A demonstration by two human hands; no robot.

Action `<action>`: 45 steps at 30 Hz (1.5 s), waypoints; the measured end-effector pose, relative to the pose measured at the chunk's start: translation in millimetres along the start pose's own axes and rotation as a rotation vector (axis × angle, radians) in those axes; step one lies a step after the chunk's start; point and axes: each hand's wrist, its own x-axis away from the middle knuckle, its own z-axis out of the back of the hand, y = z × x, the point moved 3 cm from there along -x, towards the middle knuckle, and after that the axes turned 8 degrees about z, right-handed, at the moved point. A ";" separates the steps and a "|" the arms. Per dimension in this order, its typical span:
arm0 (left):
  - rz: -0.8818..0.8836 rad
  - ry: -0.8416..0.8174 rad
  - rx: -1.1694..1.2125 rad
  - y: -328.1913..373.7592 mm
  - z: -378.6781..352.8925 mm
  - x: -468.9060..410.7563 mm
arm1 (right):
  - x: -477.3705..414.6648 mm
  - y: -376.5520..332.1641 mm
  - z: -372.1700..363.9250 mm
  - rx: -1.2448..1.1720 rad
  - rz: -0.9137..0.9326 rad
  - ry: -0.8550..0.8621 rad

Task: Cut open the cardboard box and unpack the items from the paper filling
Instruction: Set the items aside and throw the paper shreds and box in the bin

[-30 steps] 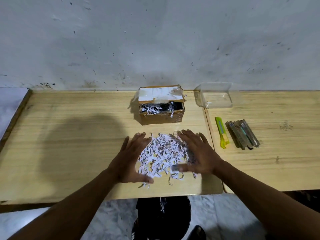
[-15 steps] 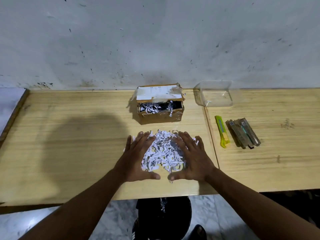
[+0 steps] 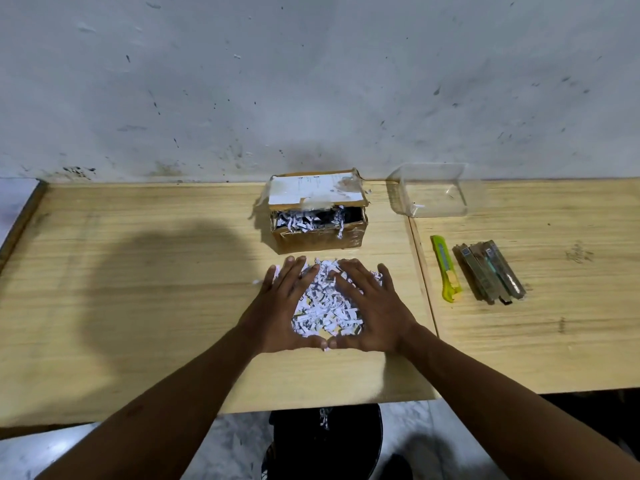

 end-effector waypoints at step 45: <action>0.488 -0.143 0.260 114.8 -36.4 149.1 | 105.2 -125.6 -14.0 -0.181 -0.057 -0.113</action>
